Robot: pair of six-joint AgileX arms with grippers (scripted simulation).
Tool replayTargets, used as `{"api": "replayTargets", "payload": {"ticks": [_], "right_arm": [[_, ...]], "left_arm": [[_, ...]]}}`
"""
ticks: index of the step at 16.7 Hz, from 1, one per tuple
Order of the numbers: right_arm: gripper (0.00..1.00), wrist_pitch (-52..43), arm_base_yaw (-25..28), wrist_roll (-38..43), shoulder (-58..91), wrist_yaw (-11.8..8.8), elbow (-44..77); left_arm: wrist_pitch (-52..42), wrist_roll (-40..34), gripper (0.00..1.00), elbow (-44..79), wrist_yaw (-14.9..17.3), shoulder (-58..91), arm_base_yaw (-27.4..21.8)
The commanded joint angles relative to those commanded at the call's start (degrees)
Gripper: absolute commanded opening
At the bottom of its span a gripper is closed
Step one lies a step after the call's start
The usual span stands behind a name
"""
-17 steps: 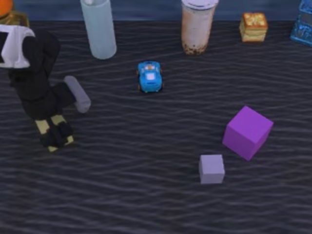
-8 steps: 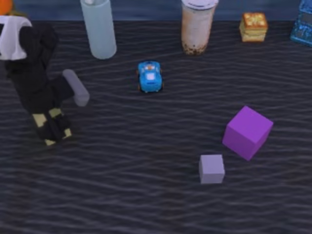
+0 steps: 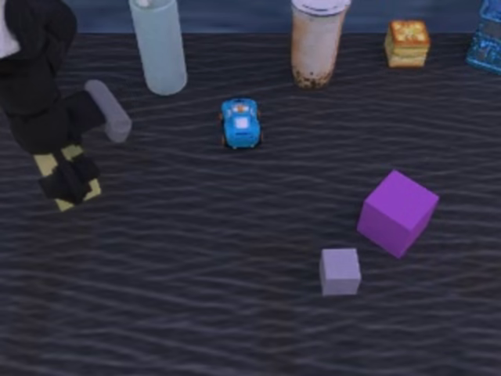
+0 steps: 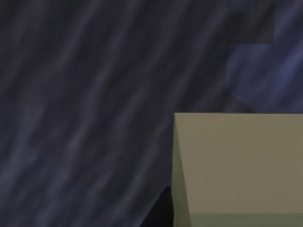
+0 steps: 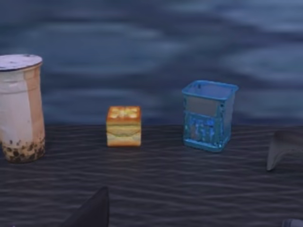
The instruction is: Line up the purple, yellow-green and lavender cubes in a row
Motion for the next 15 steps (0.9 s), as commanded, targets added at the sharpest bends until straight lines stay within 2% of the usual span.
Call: {"api": "replayTargets", "payload": {"ticks": [4, 6, 8, 15], "right_arm": [[1.00, 0.00, 0.00, 0.00, 0.00, 0.00, 0.00], [1.00, 0.00, 0.00, 0.00, 0.00, 0.00, 0.00], [1.00, 0.00, 0.00, 0.00, 0.00, 0.00, 0.00], [1.00, 0.00, 0.00, 0.00, 0.00, 0.00, 0.00]], "left_arm": [[-0.02, -0.06, 0.00, 0.32, -0.01, 0.41, -1.12], [-0.74, -0.61, 0.00, 1.76, 0.00, 1.10, -4.32], [-1.87, -1.55, 0.00, 3.77, -0.02, 2.10, -9.76], [-6.27, -6.38, 0.00, 11.45, -0.30, 5.39, -34.24]]}}
